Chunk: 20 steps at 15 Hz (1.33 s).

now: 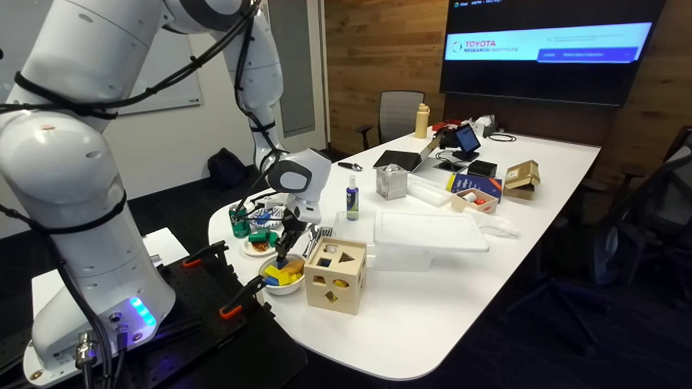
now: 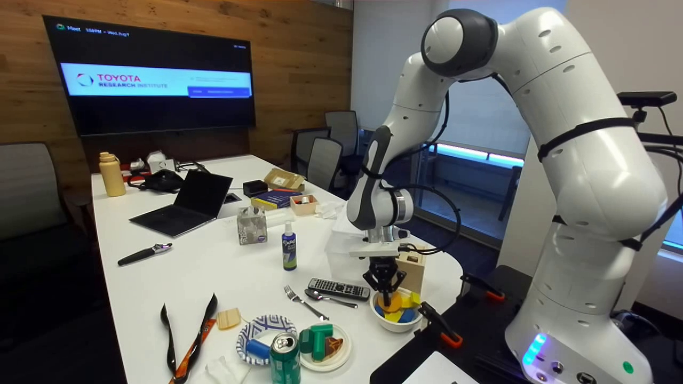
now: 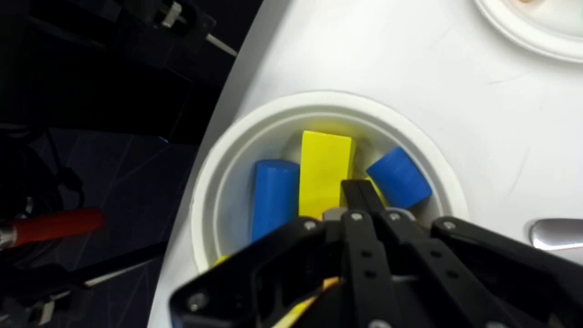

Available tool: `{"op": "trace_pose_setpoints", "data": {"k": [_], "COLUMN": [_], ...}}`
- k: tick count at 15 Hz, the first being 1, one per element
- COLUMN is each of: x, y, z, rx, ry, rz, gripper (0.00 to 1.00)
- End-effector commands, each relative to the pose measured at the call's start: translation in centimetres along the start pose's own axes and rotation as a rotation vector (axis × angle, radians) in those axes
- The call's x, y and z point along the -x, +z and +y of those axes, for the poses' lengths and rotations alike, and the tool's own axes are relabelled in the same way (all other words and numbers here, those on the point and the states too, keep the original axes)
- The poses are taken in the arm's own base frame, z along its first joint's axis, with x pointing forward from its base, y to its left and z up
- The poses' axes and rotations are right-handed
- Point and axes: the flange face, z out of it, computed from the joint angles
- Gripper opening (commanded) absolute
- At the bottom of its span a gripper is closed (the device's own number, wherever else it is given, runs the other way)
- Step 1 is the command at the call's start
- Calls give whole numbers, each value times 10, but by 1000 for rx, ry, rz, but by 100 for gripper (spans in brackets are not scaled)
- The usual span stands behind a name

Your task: Put one green block on the white plate then place one blue block in the black and white bowl and put one yellow block in the clear container.

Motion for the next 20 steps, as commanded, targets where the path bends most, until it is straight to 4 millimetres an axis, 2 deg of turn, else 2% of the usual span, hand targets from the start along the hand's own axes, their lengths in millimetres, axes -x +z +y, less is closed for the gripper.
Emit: {"op": "trace_pose_setpoints", "data": {"k": [1, 2, 7, 12, 20], "x": [22, 24, 32, 16, -14], "y": [-27, -31, -32, -23, -10], "z": [16, 16, 30, 44, 59], "rx": [-29, -34, -24, 17, -21], "ry": [-19, -25, -1, 111, 173], "rz": [23, 29, 69, 145, 223], "gripper": [26, 27, 63, 100, 100]}}
